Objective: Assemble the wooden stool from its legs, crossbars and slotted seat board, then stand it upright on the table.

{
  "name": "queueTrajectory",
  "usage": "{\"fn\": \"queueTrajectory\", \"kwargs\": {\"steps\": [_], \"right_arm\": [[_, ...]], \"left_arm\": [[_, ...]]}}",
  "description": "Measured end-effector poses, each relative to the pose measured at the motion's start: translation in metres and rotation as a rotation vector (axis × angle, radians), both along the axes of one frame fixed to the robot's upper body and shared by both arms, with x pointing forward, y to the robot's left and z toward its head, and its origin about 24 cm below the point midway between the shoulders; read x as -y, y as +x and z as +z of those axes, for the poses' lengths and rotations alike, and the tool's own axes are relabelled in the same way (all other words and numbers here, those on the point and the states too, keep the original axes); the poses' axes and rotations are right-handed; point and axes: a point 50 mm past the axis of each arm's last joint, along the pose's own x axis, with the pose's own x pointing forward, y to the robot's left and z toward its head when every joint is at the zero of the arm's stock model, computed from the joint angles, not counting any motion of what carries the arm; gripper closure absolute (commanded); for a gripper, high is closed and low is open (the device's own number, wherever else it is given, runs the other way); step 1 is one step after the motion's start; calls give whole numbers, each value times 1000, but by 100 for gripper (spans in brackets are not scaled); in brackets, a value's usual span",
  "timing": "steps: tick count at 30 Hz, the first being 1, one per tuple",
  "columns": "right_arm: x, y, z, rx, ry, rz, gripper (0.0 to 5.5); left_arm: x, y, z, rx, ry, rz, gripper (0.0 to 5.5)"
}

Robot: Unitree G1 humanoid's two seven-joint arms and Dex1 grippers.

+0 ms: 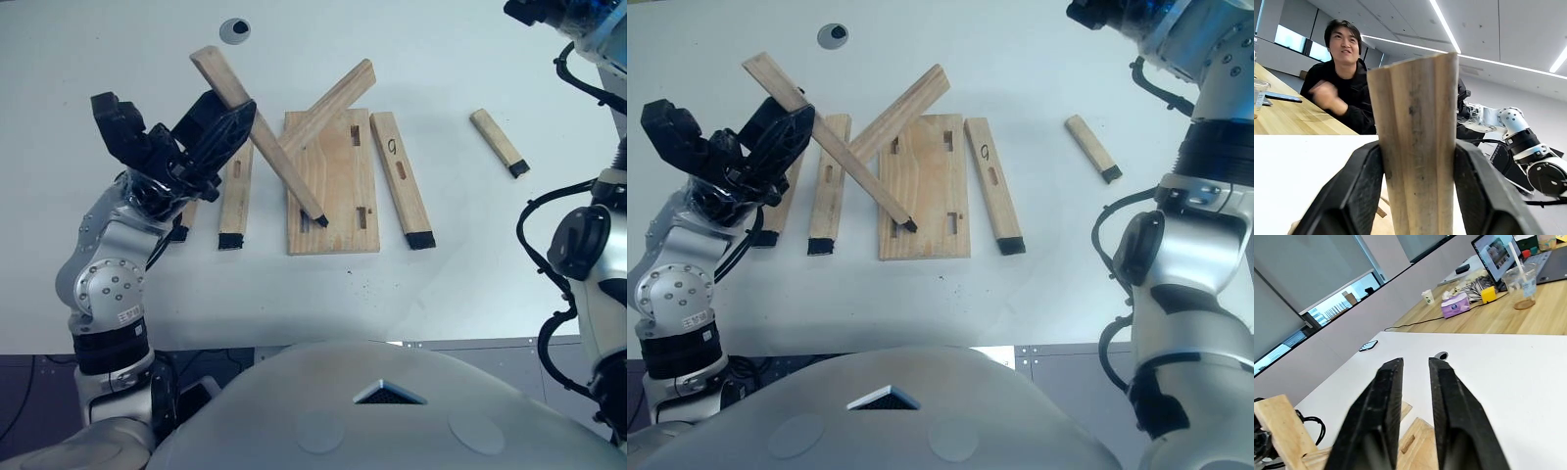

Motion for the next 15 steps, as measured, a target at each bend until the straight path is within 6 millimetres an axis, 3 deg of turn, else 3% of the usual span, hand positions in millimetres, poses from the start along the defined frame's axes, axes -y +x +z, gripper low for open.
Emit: {"fn": "queueTrajectory", "kwargs": {"steps": [4, 15], "right_arm": [[-2, -1, -1, -1, -3, 27, 550], [-5, -2, -3, -2, -17, 68, 550]], "left_arm": [[-6, -1, 4, 9, 43, -31, 349], [-20, -1, 17, 14, 139, -54, 349]]}}
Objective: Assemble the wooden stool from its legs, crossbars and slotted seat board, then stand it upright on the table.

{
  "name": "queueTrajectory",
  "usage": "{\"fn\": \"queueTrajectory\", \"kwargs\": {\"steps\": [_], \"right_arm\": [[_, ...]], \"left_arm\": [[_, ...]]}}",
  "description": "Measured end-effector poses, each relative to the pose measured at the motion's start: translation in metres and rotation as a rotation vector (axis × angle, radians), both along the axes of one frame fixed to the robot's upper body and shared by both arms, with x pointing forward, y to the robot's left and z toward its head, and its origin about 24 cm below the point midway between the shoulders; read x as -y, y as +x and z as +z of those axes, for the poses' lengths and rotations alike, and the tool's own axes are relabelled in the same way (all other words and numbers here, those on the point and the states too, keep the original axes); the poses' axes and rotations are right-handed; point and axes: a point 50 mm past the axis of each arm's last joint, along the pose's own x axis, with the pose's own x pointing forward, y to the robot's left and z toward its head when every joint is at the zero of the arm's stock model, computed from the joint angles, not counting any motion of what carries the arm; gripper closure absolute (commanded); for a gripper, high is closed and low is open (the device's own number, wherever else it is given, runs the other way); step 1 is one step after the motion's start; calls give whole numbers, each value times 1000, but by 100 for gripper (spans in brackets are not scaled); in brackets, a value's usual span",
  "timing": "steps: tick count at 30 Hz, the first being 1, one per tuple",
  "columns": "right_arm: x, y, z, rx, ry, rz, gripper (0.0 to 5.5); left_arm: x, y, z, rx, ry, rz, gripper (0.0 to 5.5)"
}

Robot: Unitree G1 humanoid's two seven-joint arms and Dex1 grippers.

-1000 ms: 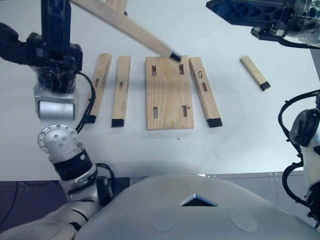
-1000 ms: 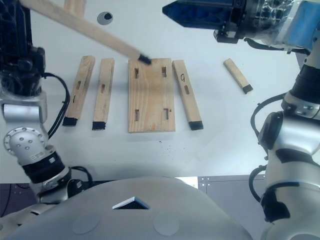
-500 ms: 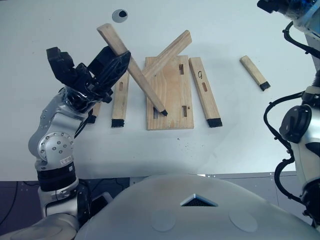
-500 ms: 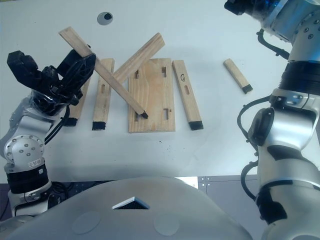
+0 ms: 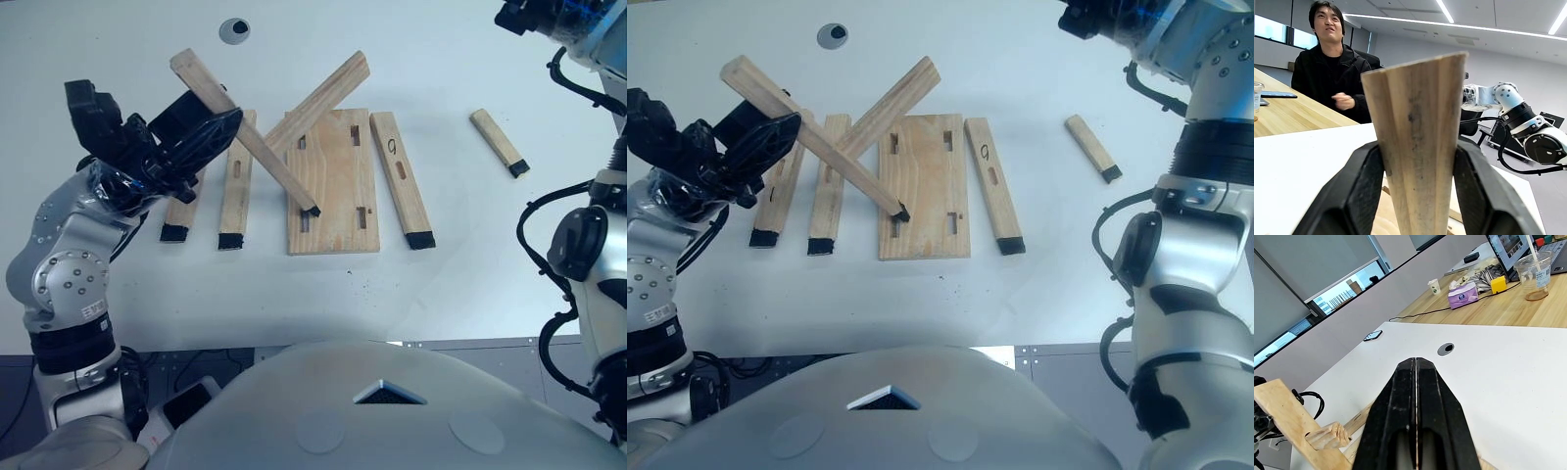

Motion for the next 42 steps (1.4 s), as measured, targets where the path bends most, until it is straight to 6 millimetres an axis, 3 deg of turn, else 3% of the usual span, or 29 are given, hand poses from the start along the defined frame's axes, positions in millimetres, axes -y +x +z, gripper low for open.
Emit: {"fn": "queueTrajectory", "kwargs": {"steps": [8, 17, 25, 35, 42], "right_arm": [[2, 1, -3, -12, -9, -6, 550], [0, 0, -8, -27, -41, 25, 550], [0, -1, -12, -41, -47, 31, 550], [-1, -1, -14, -47, -57, 44, 550], [-3, -1, -15, -55, -63, 53, 550]], "left_arm": [[-2, -4, 7, -6, 22, -36, 350], [-7, -1, 0, 27, 41, -105, 350], [-9, -6, 15, 30, -58, -137, 351], [-9, 12, -10, 0, -54, -121, 351], [-16, 15, -3, 9, 18, -184, 351]]}}
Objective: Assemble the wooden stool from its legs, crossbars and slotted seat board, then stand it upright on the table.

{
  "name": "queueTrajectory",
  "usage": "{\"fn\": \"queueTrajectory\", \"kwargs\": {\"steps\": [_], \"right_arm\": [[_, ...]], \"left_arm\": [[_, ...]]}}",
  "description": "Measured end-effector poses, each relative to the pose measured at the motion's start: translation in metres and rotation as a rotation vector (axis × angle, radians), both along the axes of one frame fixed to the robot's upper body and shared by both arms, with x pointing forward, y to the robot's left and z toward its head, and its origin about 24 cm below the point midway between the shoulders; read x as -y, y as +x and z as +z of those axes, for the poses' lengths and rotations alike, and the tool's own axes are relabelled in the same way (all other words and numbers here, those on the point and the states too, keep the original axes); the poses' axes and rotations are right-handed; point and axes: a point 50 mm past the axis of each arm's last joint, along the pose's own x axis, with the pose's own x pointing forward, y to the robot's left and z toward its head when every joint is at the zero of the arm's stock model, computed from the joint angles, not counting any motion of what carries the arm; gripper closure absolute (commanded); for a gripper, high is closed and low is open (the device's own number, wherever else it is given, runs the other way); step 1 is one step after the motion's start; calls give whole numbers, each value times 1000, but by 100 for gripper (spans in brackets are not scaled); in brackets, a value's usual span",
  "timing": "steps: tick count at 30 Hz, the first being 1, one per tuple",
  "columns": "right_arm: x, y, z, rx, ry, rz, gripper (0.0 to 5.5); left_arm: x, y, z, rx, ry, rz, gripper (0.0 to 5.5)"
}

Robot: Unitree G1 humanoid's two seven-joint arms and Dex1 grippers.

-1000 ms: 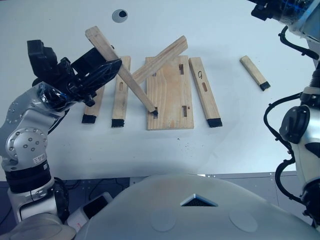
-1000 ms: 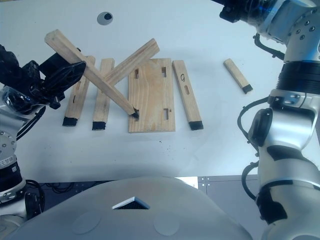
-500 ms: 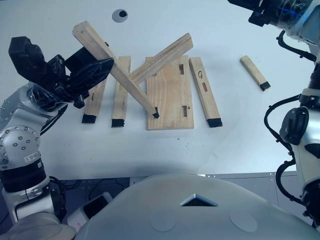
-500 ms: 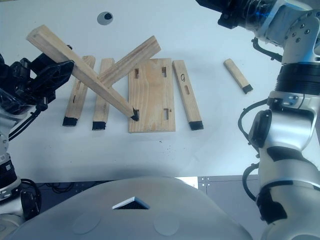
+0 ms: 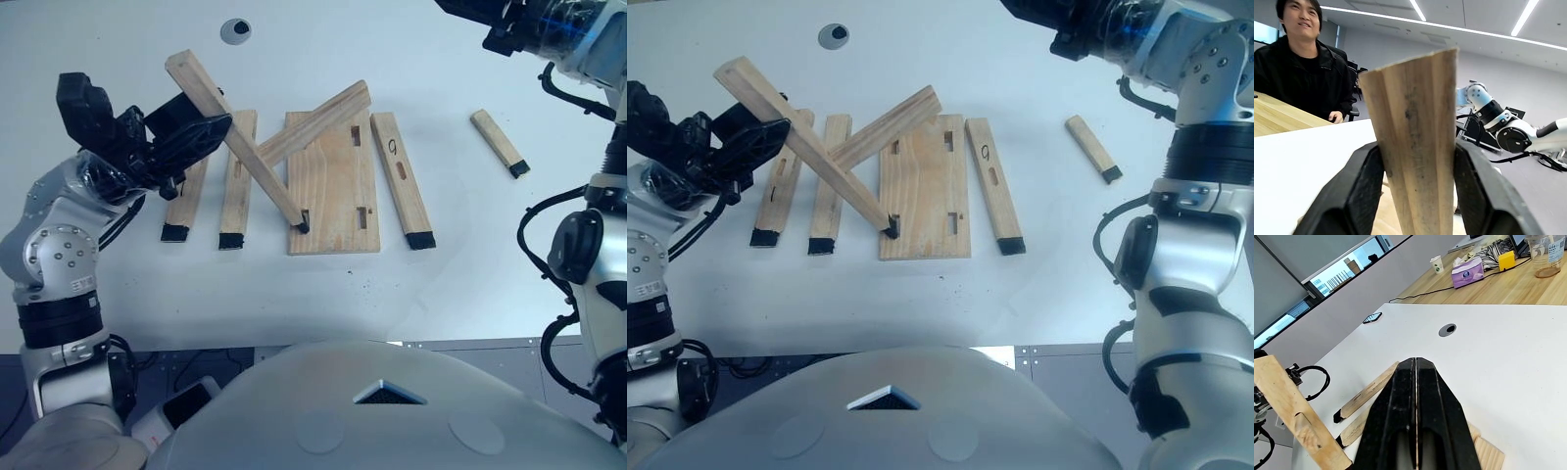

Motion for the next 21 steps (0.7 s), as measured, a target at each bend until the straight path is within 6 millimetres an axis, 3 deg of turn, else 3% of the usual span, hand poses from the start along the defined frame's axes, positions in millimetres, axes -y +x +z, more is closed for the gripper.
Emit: {"fn": "queueTrajectory", "kwargs": {"steps": [5, 13, 21], "right_arm": [[0, 0, 0, 3, 1, 0, 550], [3, -3, -5, -5, 7, -12, 550], [7, -6, -10, -12, 7, -45, 550]], "left_arm": [[-5, 5, 8, 5, 87, -37, 351], [6, 12, 12, 61, 164, -107, 351], [17, 3, 33, 145, 438, -301, 351]]}}
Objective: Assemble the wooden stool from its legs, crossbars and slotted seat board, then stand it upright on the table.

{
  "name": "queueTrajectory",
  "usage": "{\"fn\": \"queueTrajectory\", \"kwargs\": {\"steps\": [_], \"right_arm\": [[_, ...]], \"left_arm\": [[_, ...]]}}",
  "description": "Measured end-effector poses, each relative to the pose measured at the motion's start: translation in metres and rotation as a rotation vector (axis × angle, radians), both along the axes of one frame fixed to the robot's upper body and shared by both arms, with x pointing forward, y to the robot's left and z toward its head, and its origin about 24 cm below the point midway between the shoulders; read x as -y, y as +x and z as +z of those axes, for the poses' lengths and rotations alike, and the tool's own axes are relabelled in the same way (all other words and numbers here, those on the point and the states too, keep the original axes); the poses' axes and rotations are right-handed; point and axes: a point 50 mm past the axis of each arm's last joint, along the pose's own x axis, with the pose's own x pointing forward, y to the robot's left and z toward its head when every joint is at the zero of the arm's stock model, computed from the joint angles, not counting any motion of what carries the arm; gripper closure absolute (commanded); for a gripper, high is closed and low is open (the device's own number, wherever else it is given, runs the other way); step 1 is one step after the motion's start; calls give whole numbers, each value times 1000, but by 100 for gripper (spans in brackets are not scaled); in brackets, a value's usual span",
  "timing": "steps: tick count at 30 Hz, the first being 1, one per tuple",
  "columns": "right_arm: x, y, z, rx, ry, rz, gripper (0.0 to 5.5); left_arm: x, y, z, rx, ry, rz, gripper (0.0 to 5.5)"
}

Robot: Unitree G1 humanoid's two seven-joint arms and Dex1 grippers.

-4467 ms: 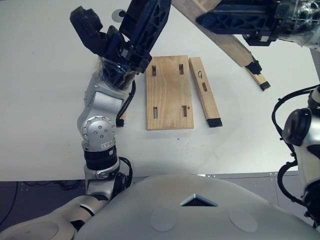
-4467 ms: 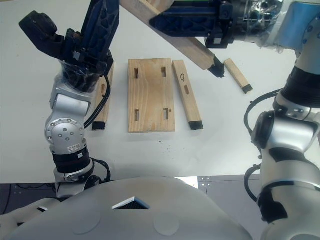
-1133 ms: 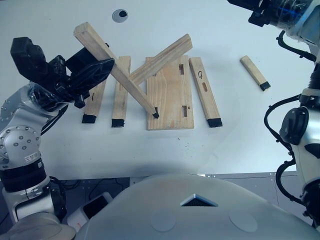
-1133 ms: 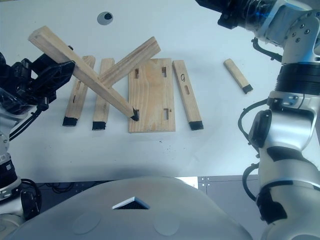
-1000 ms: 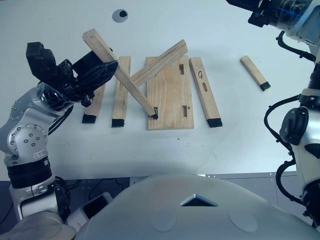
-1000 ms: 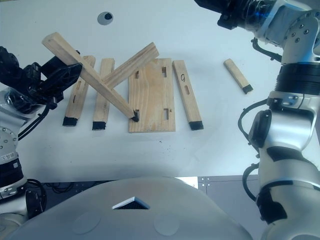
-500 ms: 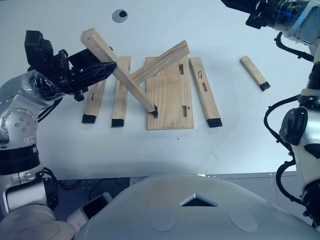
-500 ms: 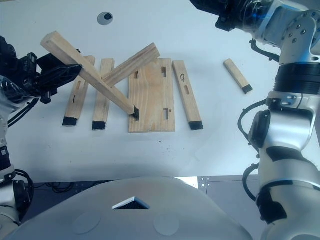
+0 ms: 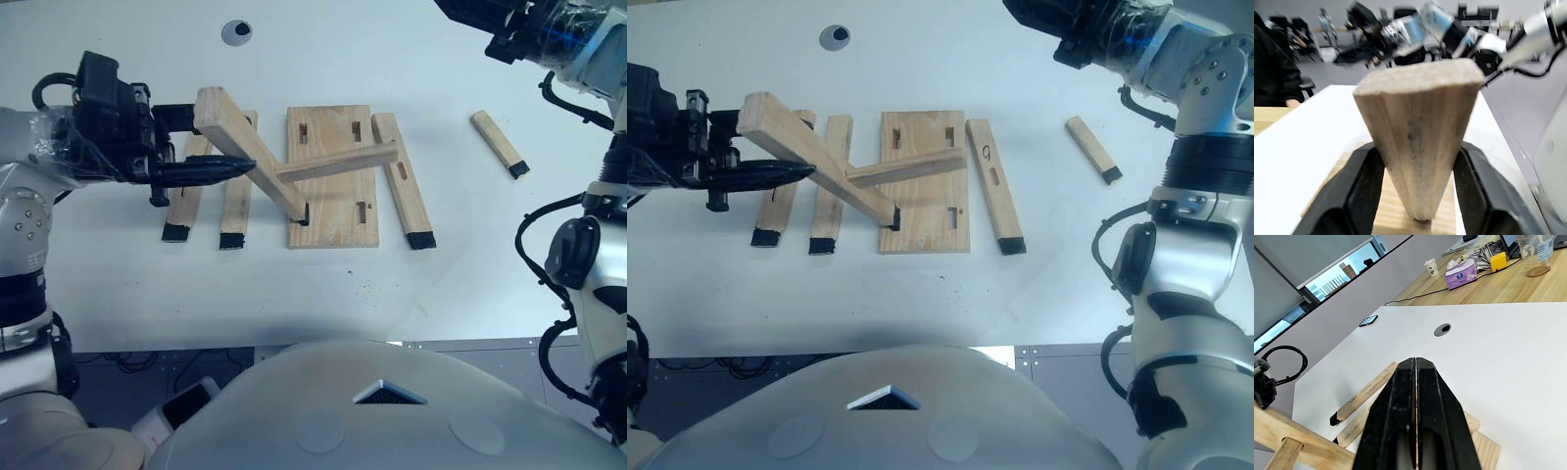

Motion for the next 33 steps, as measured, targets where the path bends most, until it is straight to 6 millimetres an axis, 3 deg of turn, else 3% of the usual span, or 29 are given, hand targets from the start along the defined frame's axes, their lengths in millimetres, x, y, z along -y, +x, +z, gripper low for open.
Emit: {"fn": "queueTrajectory", "kwargs": {"steps": [14, 16, 18, 22, 24, 29, 33], "right_arm": [[-2, -7, -12, -10, 20, -39, 550], [-2, -7, -13, -12, 18, -44, 550], [1, -8, -12, -5, 14, -65, 550], [0, -8, -16, -12, 12, -71, 550], [1, -8, -18, -20, 11, -77, 550], [8, -10, -23, -32, -1, -131, 550], [25, -6, -25, 8, -45, -308, 550]], "left_arm": [[25, -6, -14, 81, 39, -5, 351], [24, -7, -17, 78, 36, 9, 299], [6, -20, -86, -246, 192, 177, 262], [2, -13, -66, -159, 148, 225, 209], [-2, -14, -71, -140, 215, 268, 209], [-31, -31, -103, -80, 473, 698, 209], [-32, -52, -107, -45, 335, 1174, 209]]}}
